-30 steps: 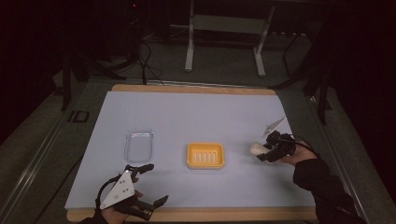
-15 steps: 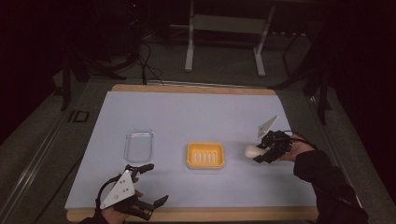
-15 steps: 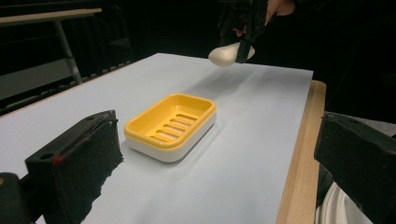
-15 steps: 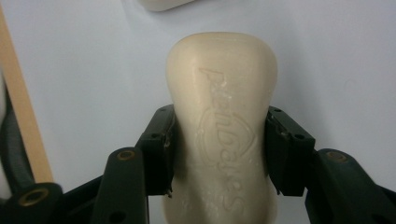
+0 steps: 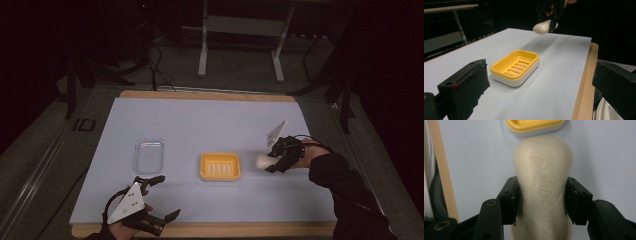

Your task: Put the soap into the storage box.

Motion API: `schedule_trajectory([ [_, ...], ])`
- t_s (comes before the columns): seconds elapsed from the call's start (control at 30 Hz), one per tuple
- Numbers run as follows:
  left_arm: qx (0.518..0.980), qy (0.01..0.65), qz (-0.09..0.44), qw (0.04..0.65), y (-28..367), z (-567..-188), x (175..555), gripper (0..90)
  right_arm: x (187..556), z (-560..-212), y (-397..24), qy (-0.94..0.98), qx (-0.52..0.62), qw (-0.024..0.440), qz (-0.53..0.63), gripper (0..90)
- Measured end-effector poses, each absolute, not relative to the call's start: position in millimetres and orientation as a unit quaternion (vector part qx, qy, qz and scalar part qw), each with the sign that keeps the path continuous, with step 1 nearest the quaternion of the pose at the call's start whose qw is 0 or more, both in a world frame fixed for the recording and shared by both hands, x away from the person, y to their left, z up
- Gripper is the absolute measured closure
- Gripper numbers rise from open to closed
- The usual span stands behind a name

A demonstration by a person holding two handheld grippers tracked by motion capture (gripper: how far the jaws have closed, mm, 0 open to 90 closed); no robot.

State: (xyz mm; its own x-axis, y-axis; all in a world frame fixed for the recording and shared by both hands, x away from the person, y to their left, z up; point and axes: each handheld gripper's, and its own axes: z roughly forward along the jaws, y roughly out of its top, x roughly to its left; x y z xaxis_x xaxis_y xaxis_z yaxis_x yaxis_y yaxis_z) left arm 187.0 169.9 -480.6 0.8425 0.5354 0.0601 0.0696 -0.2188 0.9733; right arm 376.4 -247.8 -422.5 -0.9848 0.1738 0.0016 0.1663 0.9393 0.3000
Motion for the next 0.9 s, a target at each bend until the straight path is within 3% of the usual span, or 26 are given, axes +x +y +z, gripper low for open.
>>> schedule_trajectory([
  [0.9,0.755,0.196,0.196,0.594,170.2,-480.7,186.8,0.7,379.3,-410.1,-188.4,0.989,-0.003,0.017,0.150,49.6],
])
